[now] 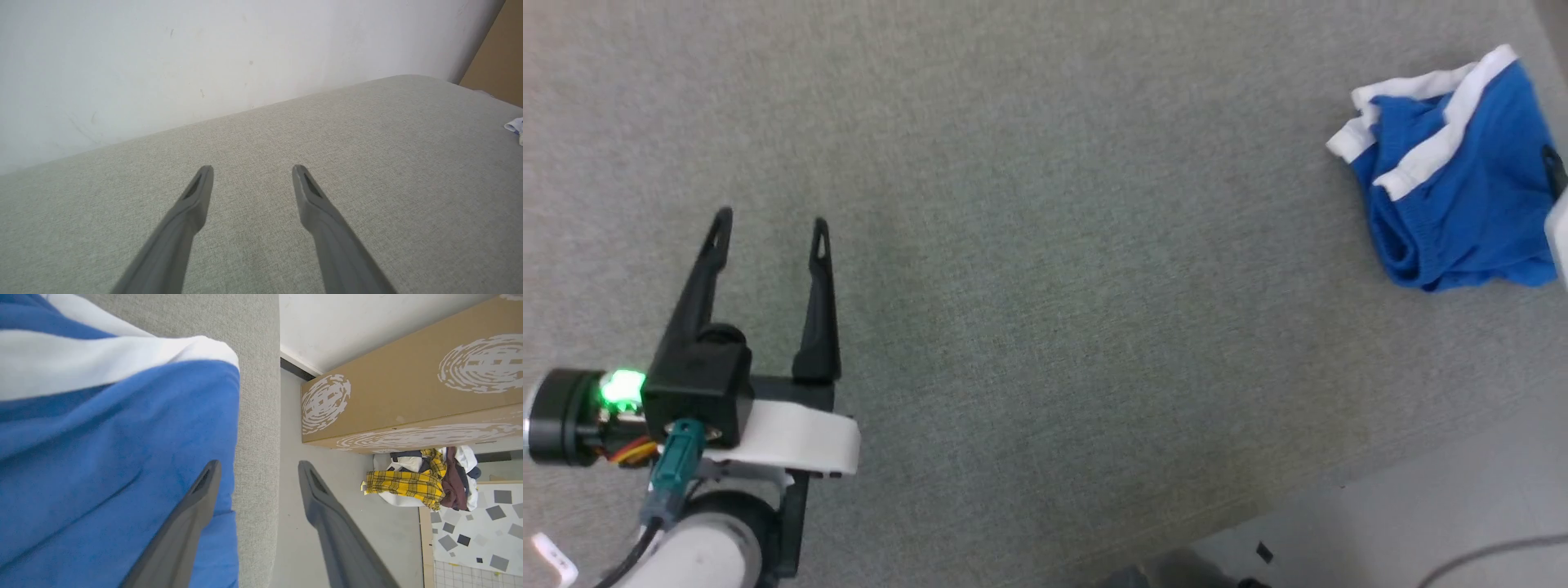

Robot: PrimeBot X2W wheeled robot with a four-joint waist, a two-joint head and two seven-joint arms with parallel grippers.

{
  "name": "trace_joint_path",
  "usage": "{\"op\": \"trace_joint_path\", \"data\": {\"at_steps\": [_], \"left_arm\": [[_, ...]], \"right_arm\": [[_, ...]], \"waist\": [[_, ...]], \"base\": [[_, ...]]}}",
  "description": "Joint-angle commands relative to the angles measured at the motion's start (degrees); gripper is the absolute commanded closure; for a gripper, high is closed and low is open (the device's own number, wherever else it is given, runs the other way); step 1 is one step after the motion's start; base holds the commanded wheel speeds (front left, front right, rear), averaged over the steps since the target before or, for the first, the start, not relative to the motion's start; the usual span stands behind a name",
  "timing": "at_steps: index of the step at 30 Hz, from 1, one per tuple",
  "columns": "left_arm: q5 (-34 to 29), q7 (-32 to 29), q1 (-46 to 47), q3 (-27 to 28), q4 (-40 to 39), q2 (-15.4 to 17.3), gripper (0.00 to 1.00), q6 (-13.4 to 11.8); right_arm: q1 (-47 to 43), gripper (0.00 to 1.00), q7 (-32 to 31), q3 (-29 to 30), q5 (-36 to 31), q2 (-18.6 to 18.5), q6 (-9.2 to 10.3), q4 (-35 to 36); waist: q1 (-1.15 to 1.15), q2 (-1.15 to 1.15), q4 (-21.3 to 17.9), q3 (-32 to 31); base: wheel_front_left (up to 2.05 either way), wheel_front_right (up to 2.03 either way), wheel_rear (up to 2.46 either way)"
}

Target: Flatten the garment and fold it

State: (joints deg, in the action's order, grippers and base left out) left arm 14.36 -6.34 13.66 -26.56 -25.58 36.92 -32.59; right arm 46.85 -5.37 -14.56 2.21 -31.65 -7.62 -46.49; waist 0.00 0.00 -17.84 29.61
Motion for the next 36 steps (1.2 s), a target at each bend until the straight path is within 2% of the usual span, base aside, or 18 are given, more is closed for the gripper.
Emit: {"op": "trace_joint_path", "data": {"at_steps": [1, 6, 10, 17, 24, 30, 36], "left_arm": [[0.42, 0.69, -0.91, 0.14, 0.66, -0.54, 0.0, -0.57], [1.13, 1.77, -1.92, 0.33, 2.37, -1.72, 0.0, -1.54], [1.34, 2.24, -2.76, 0.6, 3.8, -1.86, 0.0, -2.12], [2.68, 3.77, -5.32, 2.11, 5.94, -1.53, 0.0, -3.06], [4.0, 5.82, -6.63, 3.38, 8.14, -1.03, 0.0, -2.73], [4.92, 7.36, -7.38, 3.65, 9.92, -0.7, 0.0, -1.78], [5.81, 7.49, -9.29, 2.47, 11.51, -0.41, 0.0, -0.46]], "right_arm": [[-1.83, 0.0, 1.76, 0.93, -2.06, 0.05, 0.13, -0.04], [-9.09, 0.0, 6.81, 3.8, -7.49, -0.18, 0.13, 4.29], [-16.86, 0.0, 8.24, 7.28, -8.46, 1.87, 0.13, 11.18], [-28.05, 0.0, 5.36, 10.46, -4.04, 10.55, 0.13, 26.46], [-32.55, 0.0, 0.57, 10.14, 1.91, 19.71, 0.13, 40.08], [-33.75, 0.0, 0.11, 11.51, 6.2, 24.86, 0.13, 48.11], [-39.26, 0.0, -0.53, 14.29, 7.59, 27.17, 0.13, 53.61]], "waist": [[0.0, 0.0, 0.09, -3.98], [0.0, 0.0, 1.59, -8.75], [0.0, 0.0, 3.38, -11.89], [0.0, 0.0, 7.38, -15.8], [0.0, 0.0, 12.26, -18.12], [0.0, 0.0, 15.52, -20.08], [0.0, 0.0, 17.05, -23.46]], "base": [[0.0, 0.0, 0.0], [0.0, 0.0, 0.0], [0.0, 0.0, 0.0], [0.0, 0.0, 0.0], [0.0, 0.0, 0.0], [0.0, 0.0, 0.0], [0.0, 0.0, 0.0]]}}
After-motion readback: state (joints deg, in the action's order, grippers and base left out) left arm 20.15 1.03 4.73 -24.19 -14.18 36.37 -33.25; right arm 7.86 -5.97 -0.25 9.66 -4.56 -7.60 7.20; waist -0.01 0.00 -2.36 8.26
